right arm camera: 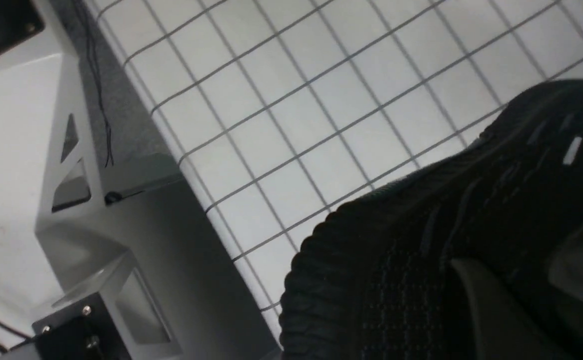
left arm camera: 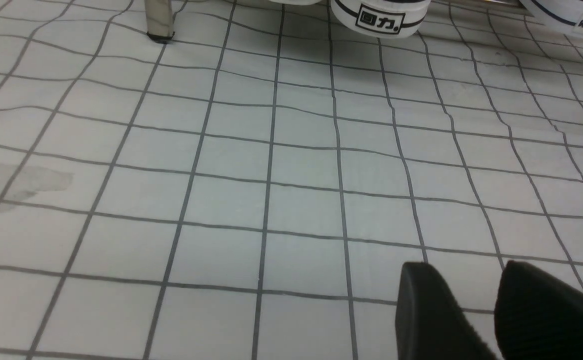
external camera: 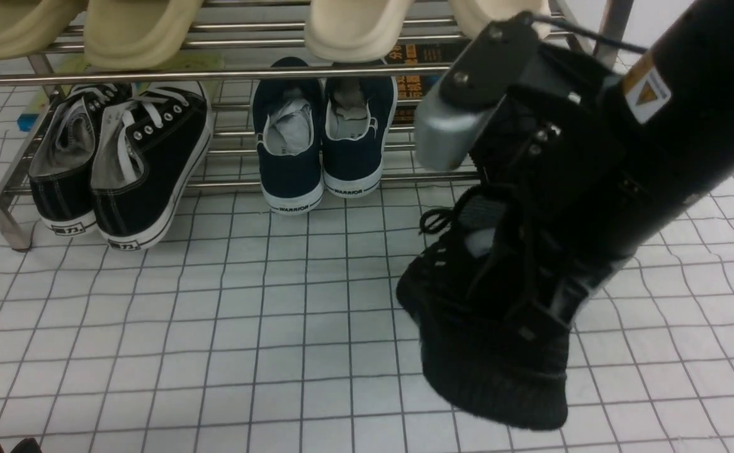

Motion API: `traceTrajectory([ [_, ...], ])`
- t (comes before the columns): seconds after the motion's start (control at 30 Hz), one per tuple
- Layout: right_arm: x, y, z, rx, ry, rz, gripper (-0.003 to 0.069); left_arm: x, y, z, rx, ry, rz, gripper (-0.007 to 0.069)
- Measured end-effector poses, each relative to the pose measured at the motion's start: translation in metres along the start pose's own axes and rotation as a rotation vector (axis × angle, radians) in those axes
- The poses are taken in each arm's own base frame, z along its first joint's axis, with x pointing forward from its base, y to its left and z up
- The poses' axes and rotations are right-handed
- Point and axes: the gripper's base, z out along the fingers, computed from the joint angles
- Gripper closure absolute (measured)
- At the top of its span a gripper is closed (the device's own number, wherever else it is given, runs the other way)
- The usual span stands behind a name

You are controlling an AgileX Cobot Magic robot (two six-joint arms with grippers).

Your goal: Take the shoes off the shelf with your hand from the white checkered tablecloth.

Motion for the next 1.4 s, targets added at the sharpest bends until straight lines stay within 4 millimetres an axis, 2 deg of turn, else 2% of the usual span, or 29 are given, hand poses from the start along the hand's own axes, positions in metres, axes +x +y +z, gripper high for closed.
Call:
traceTrajectory([
  [0.17, 0.005, 0.003, 0.019, -0.004, 0.057, -0.019, 0.0641, 0.0, 0.0, 0.0, 0.0, 0.0, 0.0, 0.0385],
  [0.5, -0.006, -0.023, 0.064, 0.12, 0.066, -0.048, 0.064, 0.0, 0.0, 0.0, 0.0, -0.001, 0.0, 0.0385],
  [1.03, -0.018, -0.034, 0.075, 0.207, -0.015, -0.091, 0.0637, 0.0, 0.0, 0.0, 0.0, -0.001, 0.0, 0.0385],
  [1.17, -0.019, -0.038, 0.092, 0.195, 0.01, -0.082, 0.0628, 0.0, 0.0, 0.0, 0.0, -0.001, 0.0, 0.0385],
  [1.27, -0.019, -0.041, 0.108, 0.173, 0.039, -0.065, 0.0606, 0.0, 0.0, 0.0, 0.0, -0.001, 0.0, 0.0385],
  [1.3, -0.019, -0.041, 0.119, 0.139, 0.053, -0.038, 0.0573, 0.0, 0.0, 0.0, 0.0, -0.001, 0.0, 0.0385],
  [1.33, -0.019, -0.041, 0.121, 0.134, 0.058, -0.034, 0.0561, 0.0, 0.0, 0.0, 0.0, -0.001, 0.0, 0.0385],
  [1.4, -0.02, -0.039, 0.133, 0.077, 0.056, 0.015, 0.0459, 0.0, 0.0, 0.0, 0.0, -0.001, 0.0, 0.0385],
])
